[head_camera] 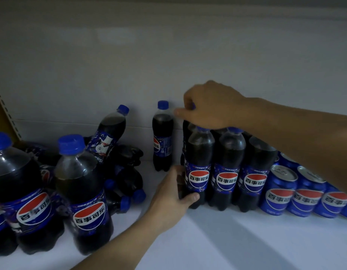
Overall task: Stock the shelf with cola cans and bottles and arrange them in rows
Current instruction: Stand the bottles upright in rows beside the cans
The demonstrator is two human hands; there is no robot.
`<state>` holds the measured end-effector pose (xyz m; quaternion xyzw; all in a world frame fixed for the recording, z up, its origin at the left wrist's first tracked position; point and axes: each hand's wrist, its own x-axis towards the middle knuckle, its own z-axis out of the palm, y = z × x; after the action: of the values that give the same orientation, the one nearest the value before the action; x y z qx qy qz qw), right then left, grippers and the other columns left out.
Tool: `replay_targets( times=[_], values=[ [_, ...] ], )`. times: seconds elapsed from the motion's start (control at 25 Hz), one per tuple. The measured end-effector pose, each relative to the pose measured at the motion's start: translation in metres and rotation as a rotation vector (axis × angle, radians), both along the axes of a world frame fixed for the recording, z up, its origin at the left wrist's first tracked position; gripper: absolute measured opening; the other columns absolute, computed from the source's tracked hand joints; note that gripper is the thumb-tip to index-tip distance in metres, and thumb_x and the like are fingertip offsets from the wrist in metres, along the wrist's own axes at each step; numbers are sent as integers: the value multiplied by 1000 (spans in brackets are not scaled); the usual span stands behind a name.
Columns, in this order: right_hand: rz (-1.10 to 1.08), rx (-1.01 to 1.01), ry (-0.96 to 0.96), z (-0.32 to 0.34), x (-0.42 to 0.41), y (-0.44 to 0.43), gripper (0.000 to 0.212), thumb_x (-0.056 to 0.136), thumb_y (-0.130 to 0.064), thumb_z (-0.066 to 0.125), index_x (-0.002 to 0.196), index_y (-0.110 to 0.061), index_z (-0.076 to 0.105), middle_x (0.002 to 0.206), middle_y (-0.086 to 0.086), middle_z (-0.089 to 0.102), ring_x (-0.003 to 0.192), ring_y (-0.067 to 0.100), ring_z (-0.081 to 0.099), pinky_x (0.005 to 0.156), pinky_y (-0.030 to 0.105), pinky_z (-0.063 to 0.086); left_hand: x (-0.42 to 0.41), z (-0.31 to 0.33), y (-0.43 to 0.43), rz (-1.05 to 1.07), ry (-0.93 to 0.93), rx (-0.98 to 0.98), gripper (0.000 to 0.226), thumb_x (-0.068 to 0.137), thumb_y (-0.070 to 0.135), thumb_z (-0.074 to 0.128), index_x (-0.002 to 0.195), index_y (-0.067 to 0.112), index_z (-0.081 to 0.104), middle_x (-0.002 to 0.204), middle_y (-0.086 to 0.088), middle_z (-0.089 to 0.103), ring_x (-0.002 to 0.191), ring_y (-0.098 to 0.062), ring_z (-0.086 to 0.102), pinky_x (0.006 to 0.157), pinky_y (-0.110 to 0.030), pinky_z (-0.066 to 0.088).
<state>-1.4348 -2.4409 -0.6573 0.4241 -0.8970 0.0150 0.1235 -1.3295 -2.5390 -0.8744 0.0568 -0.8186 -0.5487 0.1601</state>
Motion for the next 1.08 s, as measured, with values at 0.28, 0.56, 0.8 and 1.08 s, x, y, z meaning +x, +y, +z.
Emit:
replay_targets(
  times=[0.28, 0.56, 0.8, 1.08],
  values=[
    [-69, 109, -83, 15, -38, -82, 51, 101, -55, 45, 109, -6, 58, 101, 8, 63, 76, 18, 54, 63, 30, 43, -23, 14, -26, 217, 61, 253, 51, 91, 12, 57, 138, 28, 47, 126, 6, 62, 115, -7, 59, 92, -20, 45],
    [-114, 97, -97, -11, -53, -103, 42, 100, -40, 56, 73, -11, 42, 75, 4, 45, 67, 18, 47, 52, 28, 35, -74, 6, -34, 488, -5, 95, 69, 78, 4, 62, 142, 12, 40, 135, -16, 54, 127, -37, 51, 103, -52, 46],
    [44, 165, -121, -2, -58, -87, 32, 103, -26, 52, 125, -4, 59, 120, 13, 63, 103, 26, 60, 86, 35, 49, -90, -20, -50, 451, 42, 186, 65, 83, -8, 67, 131, 33, 53, 121, 5, 64, 122, -24, 60, 109, -42, 45],
    [45, 199, -102, -5, -66, -72, 32, 103, -28, 53, 129, -10, 56, 123, 10, 60, 102, 24, 57, 87, 34, 48, -91, -31, -45, 445, 174, 141, 61, 82, -5, 68, 131, 30, 62, 117, 6, 71, 111, -18, 66, 100, -43, 52]
  ],
)
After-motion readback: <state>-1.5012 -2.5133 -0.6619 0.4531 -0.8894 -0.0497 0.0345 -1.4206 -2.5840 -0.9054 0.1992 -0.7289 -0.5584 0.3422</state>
